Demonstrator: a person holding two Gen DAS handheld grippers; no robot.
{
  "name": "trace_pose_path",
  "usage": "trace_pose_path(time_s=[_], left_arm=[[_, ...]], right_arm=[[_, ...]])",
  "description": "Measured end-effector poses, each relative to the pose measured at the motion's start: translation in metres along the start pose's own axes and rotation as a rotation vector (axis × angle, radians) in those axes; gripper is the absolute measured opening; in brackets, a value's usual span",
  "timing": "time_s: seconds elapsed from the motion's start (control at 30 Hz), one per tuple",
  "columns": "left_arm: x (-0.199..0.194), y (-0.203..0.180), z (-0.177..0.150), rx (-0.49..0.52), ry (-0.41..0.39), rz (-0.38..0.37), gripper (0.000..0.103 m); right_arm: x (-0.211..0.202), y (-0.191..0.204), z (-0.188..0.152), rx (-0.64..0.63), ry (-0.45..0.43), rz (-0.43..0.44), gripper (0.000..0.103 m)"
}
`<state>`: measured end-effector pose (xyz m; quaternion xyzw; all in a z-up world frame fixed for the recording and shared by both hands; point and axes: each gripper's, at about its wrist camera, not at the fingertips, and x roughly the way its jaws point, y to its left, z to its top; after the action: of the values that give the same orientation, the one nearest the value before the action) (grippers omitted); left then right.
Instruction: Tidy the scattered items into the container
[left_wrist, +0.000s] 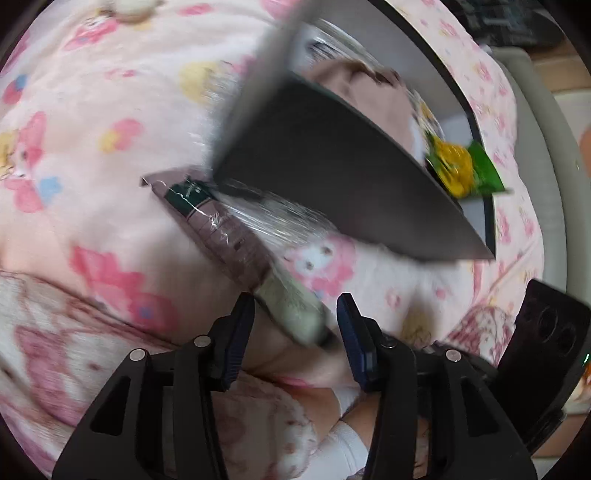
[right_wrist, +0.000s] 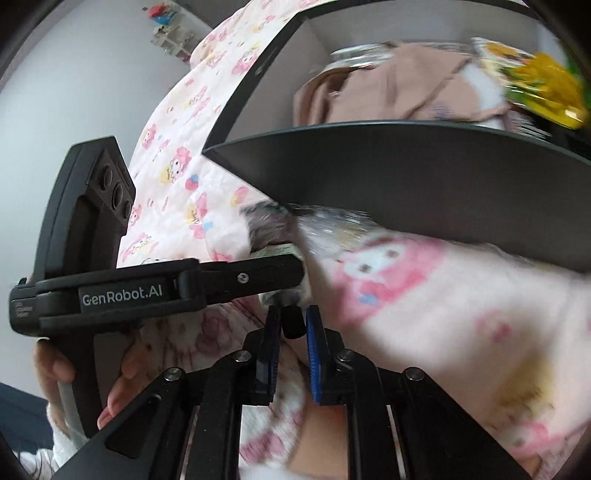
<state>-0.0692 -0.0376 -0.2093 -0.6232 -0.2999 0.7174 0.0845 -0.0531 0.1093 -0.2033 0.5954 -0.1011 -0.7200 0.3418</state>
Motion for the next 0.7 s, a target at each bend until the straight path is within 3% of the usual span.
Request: trace_pose_path(time_s=[0.17, 0.3, 0.47, 0.53, 0.6, 0.7], left_arm=[[0.028, -0.025, -0.012, 0.029, 0.067, -0.089, 0.046], [0.039, -0.031, -0.016, 0.033, 0.070, -0.066, 0.043], [0.017, -0.013, -0.012, -0.009, 0.037, -0.037, 0.042], [-0.002, -0.007, -0.009, -0.005, -0.017, 0.032, 0.043], [-0.017, 0.003, -0.001, -0.025, -0.059, 0.066, 0.051], [-0.030, 0.026, 0.013, -0.097, -0.090, 0.080, 0.054]], right_arm=[[-0.037, -0.036, -0.007, 0.082, -0.055, -0.012, 0.007], [-0.036, -0.047, -0.014, 0.109, -0.034, -0.035, 0.007], [-0.015, -0.041, -0.007, 0.110, 0.008, -0.026, 0.009], [-0.005, -0.033, 0.003, 0.093, 0.011, -0.029, 0.016], [0.004, -0.024, 0.012, 0.067, 0.018, -0.011, 0.028], [0.025, -0.012, 0.022, 0.032, 0.037, 0.030, 0.033]])
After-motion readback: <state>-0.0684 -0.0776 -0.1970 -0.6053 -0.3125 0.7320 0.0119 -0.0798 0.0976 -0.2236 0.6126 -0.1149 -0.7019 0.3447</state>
